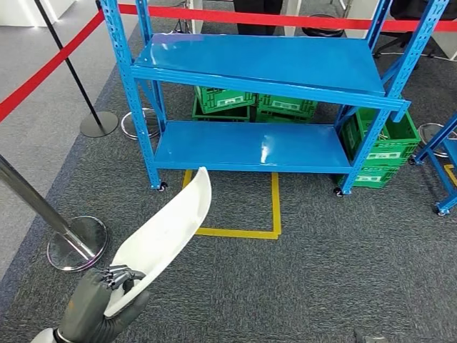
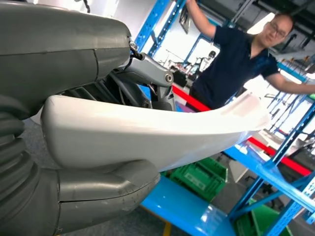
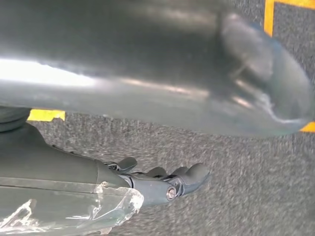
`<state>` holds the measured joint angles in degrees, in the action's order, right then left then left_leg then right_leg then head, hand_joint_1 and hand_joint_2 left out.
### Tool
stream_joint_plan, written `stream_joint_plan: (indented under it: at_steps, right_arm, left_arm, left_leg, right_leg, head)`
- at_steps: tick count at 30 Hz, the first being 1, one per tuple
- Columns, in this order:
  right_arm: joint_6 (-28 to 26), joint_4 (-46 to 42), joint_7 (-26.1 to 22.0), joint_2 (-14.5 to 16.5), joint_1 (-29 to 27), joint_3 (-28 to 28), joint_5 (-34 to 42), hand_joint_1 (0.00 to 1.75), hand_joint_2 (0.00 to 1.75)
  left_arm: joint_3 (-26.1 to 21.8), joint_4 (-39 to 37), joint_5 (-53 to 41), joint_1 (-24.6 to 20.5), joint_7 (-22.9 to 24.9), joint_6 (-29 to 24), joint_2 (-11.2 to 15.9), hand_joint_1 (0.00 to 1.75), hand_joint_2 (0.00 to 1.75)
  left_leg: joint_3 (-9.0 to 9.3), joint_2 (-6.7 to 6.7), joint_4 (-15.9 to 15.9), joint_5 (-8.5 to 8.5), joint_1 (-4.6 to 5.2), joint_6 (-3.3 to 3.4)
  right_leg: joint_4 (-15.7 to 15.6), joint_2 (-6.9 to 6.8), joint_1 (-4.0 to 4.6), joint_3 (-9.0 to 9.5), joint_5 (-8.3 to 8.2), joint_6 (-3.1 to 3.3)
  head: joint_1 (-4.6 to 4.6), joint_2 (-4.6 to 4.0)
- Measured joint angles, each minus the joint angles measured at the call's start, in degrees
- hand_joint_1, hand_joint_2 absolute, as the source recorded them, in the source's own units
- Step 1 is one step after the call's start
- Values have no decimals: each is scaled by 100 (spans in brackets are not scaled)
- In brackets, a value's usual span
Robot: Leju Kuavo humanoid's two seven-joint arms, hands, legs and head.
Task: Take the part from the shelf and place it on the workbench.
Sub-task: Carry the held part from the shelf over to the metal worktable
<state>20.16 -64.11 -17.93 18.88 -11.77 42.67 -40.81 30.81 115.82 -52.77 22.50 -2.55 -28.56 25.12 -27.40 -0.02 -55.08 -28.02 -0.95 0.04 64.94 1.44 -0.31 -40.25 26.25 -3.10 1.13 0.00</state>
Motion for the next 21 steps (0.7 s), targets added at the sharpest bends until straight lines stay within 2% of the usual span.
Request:
stream_joint_plan:
  at_steps: [2,3,4,5,7,8,9,11,12,13,14,16,17,18,19,20,21]
  right_arm:
    - [-25,66,-12,-2,32,-2,1,0,0]
    - [-42,98,-20,-4,40,-1,6,0,0]
    - [-68,126,-32,-5,45,-1,16,0,0]
    - [-115,152,-45,-8,49,-4,35,0,0]
    - [-274,205,-62,-14,76,-33,86,0,0]
    - [-396,255,-62,-19,104,-66,117,0,0]
    - [-532,327,-58,-28,137,-107,151,0,0]
    - [-847,544,-48,-61,209,-215,241,0,0]
    - [-991,659,-45,-80,239,-278,295,0,0]
    - [-1110,765,-38,-101,272,-351,352,0,0]
    - [-1197,852,-22,-119,302,-434,416,0,0]
    - [-1270,947,47,-151,333,-623,560,0,0]
    - [-1286,967,96,-163,324,-719,641,0,0]
    - [-1297,973,149,-178,297,-811,724,0,0]
    - [-1310,975,200,-193,260,-893,804,0,0]
    - [-1328,975,250,-210,219,-968,879,0,0]
    - [-1349,975,291,-226,184,-1042,944,0,0]
  left_arm:
    - [-29,0,17,58,-1,-45,9,169,175]
    - [-38,0,29,79,0,-57,10,169,175]
    - [-45,0,38,99,9,-74,11,169,175]
    - [-50,0,30,121,40,-103,12,169,175]
    - [-58,9,-43,191,170,-200,19,169,175]
    - [-60,18,-92,239,267,-286,37,169,175]
    - [-63,28,-118,287,359,-391,68,169,175]
    - [-84,40,-48,365,494,-620,162,169,175]
    - [-109,41,31,386,520,-704,208,169,175]
    - [-144,42,117,407,521,-757,243,169,175]
    - [-188,42,192,427,500,-783,268,169,175]
    - [-284,42,275,473,424,-762,281,169,175]
    - [-331,42,291,496,383,-736,279,169,175]
    - [-376,42,291,520,351,-707,270,169,175]
    - [-421,42,285,548,327,-681,260,169,175]
    - [-463,42,279,576,311,-657,250,169,175]
    - [-505,42,273,598,294,-638,239,169,175]
  left_leg:
    - [-70,121,-3,52,23,25]
    - [-98,182,-5,73,30,23]
    - [-115,241,-7,90,35,16]
    - [-122,300,-8,101,37,6]
    - [-112,408,-20,104,56,-32]
    - [-108,459,-26,105,69,-61]
    - [-104,505,-31,109,82,-95]
    - [-101,591,-22,125,78,-163]
    - [-106,569,-36,107,67,-202]
    - [-143,483,-117,29,57,-238]
    - [-234,356,-316,-119,50,-268]
    - [-581,115,-1051,-533,45,-293]
    - [-765,72,-1426,-685,45,-291]
    - [-882,57,-1660,-731,45,-286]
    - [-897,49,-1678,-653,45,-276]
    - [-799,28,-1467,-469,44,-263]
    - [-619,-34,-1093,-234,39,-247]
  right_leg:
    - [766,-99,-10,-258,394,-26]
    - [923,-111,-14,-256,458,-29]
    - [846,-122,-16,-128,422,-26]
    - [545,-154,-17,117,307,-19]
    - [-284,-347,-7,687,97,8]
    - [-563,-422,3,866,50,34]
    - [-698,-464,16,936,44,64]
    - [-715,-375,37,891,24,139]
    - [-724,-328,33,871,4,176]
    - [-736,-283,25,858,-22,218]
    - [-749,-237,14,854,-50,257]
    - [-752,-133,14,802,-97,305]
    - [-751,-70,20,775,-113,314]
    - [-750,-6,26,756,-127,314]
    - [-748,60,29,746,-138,309]
    - [-744,129,30,743,-147,300]
    - [-738,198,29,741,-155,288]
  head:
    - [-9,0]
    - [-9,0]
    - [-9,0]
    - [-9,0]
    - [-10,0]
    - [-3,0]
    - [5,0]
    - [19,0]
    - [22,0]
    - [27,0]
    - [32,0]
    - [40,0]
    - [39,0]
    - [38,0]
    - [37,0]
    - [38,0]
    - [38,0]
